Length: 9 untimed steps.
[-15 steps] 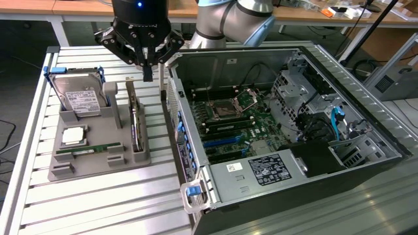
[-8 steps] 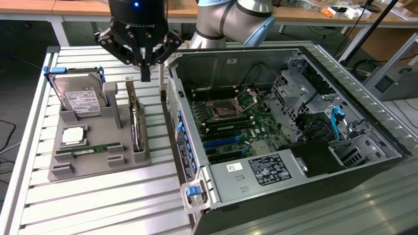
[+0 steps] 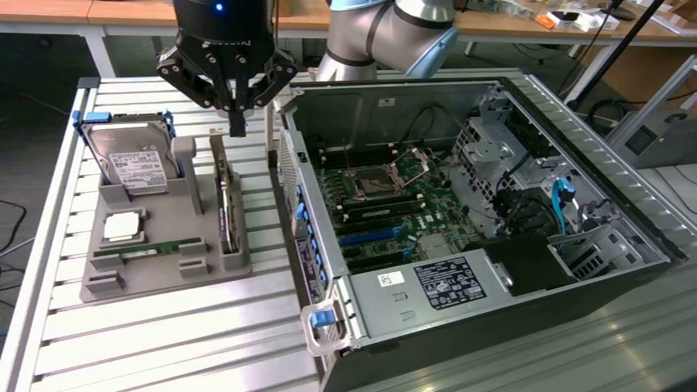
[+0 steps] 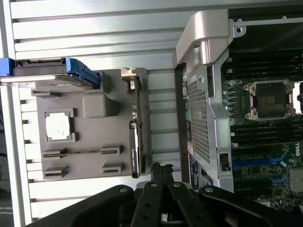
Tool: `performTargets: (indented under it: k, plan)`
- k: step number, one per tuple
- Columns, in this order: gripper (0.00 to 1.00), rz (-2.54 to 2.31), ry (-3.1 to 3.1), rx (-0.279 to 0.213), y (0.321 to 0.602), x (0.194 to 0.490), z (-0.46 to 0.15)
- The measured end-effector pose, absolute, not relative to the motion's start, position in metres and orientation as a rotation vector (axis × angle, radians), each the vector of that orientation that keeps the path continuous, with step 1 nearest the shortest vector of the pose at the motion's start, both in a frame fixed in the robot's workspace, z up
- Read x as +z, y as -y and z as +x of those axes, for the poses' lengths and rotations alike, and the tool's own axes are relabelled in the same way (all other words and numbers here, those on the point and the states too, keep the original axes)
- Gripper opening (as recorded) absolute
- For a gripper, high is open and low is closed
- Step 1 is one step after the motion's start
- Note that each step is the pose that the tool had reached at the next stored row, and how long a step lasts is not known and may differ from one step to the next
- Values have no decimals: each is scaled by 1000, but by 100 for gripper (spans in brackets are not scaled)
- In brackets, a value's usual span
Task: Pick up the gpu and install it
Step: 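Reach for the gpu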
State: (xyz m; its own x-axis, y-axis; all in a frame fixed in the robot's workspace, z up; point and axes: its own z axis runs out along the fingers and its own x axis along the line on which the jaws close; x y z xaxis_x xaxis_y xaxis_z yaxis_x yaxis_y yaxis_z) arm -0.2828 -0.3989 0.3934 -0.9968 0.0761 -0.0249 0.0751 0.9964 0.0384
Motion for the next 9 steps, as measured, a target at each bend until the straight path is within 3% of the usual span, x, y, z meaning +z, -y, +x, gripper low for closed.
performTargets:
  k: [9]
  plan:
    - [11, 118, -3112, 58, 399, 393, -300]
